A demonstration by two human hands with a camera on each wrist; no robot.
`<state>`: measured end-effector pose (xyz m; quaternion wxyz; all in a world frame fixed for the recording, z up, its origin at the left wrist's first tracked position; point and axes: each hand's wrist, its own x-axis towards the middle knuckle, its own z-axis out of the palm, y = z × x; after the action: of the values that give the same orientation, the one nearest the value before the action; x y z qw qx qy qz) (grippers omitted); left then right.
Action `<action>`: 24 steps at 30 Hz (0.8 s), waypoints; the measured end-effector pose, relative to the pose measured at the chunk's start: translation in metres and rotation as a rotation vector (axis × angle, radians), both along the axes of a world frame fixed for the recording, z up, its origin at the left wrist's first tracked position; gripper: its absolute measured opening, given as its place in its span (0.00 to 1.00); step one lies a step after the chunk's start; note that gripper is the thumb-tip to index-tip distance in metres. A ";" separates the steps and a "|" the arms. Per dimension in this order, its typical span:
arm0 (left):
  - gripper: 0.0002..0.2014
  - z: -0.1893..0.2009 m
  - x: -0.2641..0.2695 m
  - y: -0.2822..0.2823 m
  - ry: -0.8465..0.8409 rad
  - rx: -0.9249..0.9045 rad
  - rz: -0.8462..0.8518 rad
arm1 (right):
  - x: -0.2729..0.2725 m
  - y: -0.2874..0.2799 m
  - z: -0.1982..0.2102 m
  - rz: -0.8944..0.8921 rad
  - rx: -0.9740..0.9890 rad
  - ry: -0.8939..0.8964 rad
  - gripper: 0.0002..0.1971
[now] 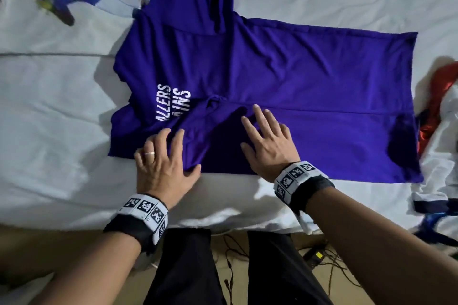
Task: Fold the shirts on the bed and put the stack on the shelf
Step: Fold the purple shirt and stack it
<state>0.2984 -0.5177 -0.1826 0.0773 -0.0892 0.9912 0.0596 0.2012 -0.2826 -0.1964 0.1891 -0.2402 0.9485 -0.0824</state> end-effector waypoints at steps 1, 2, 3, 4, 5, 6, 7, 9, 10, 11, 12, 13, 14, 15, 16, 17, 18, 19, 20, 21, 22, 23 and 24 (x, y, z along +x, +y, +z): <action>0.37 0.000 0.002 -0.015 -0.017 0.005 -0.031 | 0.002 -0.016 -0.003 -0.039 0.023 -0.028 0.34; 0.30 0.000 0.001 -0.028 -0.029 0.019 -0.087 | 0.003 -0.027 -0.007 -0.080 0.061 -0.057 0.35; 0.22 0.000 -0.002 -0.038 -0.038 0.036 -0.151 | 0.005 -0.034 -0.011 -0.112 0.104 -0.085 0.36; 0.13 0.000 -0.007 -0.047 -0.047 0.051 -0.206 | 0.007 -0.038 -0.015 -0.132 0.140 -0.099 0.36; 0.08 0.001 -0.015 -0.056 -0.053 0.075 -0.244 | 0.009 -0.041 -0.018 -0.146 0.162 -0.101 0.37; 0.07 0.003 -0.025 -0.065 -0.051 0.112 -0.268 | 0.010 -0.042 -0.020 -0.153 0.173 -0.097 0.37; 0.08 0.006 -0.036 -0.073 -0.021 0.160 -0.275 | 0.011 -0.043 -0.021 -0.156 0.176 -0.093 0.37; 0.09 0.014 -0.061 -0.088 0.120 0.220 -0.253 | 0.012 -0.044 -0.022 -0.165 0.178 -0.077 0.37; 0.11 0.020 -0.075 -0.092 0.213 0.210 -0.223 | 0.012 -0.045 -0.021 -0.170 0.184 -0.067 0.37; 0.15 0.027 -0.089 -0.095 0.311 0.185 -0.176 | 0.011 -0.047 -0.020 -0.176 0.196 -0.062 0.37; 0.19 0.035 -0.102 -0.098 0.390 0.174 -0.105 | 0.011 -0.049 -0.019 -0.184 0.212 -0.064 0.37; 0.24 0.039 -0.112 -0.100 0.433 0.196 -0.017 | 0.011 -0.051 -0.018 -0.192 0.228 -0.069 0.37; 0.27 0.041 -0.118 -0.102 0.439 0.251 0.069 | 0.010 -0.054 -0.016 -0.199 0.240 -0.073 0.36; 0.28 0.040 -0.119 -0.105 0.421 0.317 0.133 | 0.008 -0.058 -0.013 -0.203 0.248 -0.068 0.36; 0.28 0.035 -0.116 -0.108 0.386 0.370 0.177 | 0.003 -0.064 -0.009 -0.208 0.255 -0.056 0.34; 0.26 0.028 -0.108 -0.111 0.333 0.406 0.211 | -0.003 -0.069 -0.005 -0.217 0.259 -0.042 0.31; 0.24 0.019 -0.096 -0.115 0.266 0.422 0.235 | -0.012 -0.076 0.000 -0.235 0.255 -0.025 0.27; 0.23 0.011 -0.082 -0.118 0.190 0.415 0.242 | -0.022 -0.083 0.005 -0.258 0.232 -0.001 0.22; 0.24 0.002 -0.066 -0.121 0.115 0.393 0.236 | -0.033 -0.090 0.008 -0.279 0.192 0.028 0.19; 0.25 -0.005 -0.052 -0.123 0.048 0.376 0.235 | -0.044 -0.098 0.011 -0.291 0.137 0.053 0.18; 0.27 -0.009 -0.039 -0.125 -0.003 0.370 0.252 | -0.056 -0.105 0.012 -0.292 0.077 0.066 0.17; 0.28 -0.013 -0.029 -0.126 -0.040 0.372 0.288 | -0.067 -0.113 0.013 -0.283 0.020 0.066 0.17; 0.29 -0.014 -0.021 -0.127 -0.067 0.378 0.340 | -0.078 -0.123 0.012 -0.275 -0.026 0.053 0.16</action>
<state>0.2772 -0.6447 -0.1968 0.1144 -0.2405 0.9301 0.2528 0.1227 -0.4051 -0.1843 0.1476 -0.1123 0.9761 -0.1133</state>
